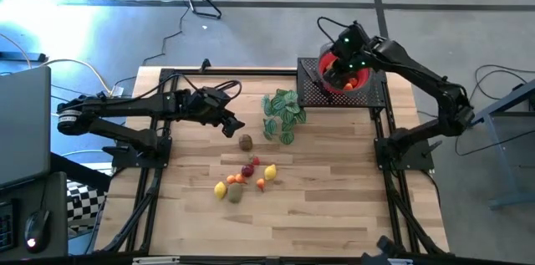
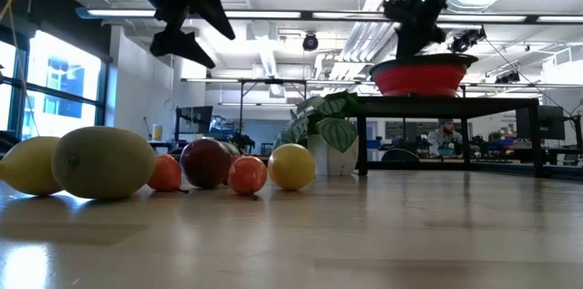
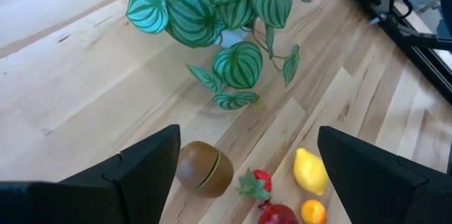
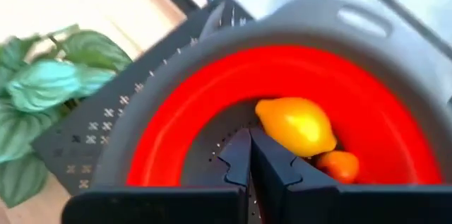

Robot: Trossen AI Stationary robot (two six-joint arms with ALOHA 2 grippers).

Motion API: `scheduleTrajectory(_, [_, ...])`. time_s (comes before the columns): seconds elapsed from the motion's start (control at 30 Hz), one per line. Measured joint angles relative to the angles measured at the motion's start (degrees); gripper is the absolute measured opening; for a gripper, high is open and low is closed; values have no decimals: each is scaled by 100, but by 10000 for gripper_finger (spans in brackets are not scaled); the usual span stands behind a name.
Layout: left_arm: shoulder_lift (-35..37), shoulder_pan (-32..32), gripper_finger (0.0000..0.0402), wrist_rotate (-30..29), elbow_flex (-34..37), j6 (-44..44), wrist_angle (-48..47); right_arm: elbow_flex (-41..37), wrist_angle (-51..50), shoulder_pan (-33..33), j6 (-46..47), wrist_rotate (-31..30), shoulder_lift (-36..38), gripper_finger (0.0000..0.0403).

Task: Pick & Place Fruit
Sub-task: Put the kiwi into the red colander

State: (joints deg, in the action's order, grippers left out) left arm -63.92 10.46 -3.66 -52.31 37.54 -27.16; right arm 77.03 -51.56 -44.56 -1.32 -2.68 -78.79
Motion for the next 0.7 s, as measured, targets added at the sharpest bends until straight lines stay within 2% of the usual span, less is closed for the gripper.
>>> scheduleTrajectory(0.13, [0,0,329,-30,0,-226,0,0,206,10,5,19,462,2])
scheduleTrajectory(0.3, [0,0,329,-469,0,-731,43,-22,381,252,186,438,1180,2])
scheduleTrajectory(0.4, [0,2,329,-739,0,-987,51,-200,527,539,446,468,1640,2])
scheduleTrajectory(0.57, [0,2,329,-901,0,-1301,55,-1067,1140,1238,1012,423,2411,2])
scheduleTrajectory(0.7, [0,2,329,-911,0,-1396,55,-2121,2182,1885,1574,260,2976,2])
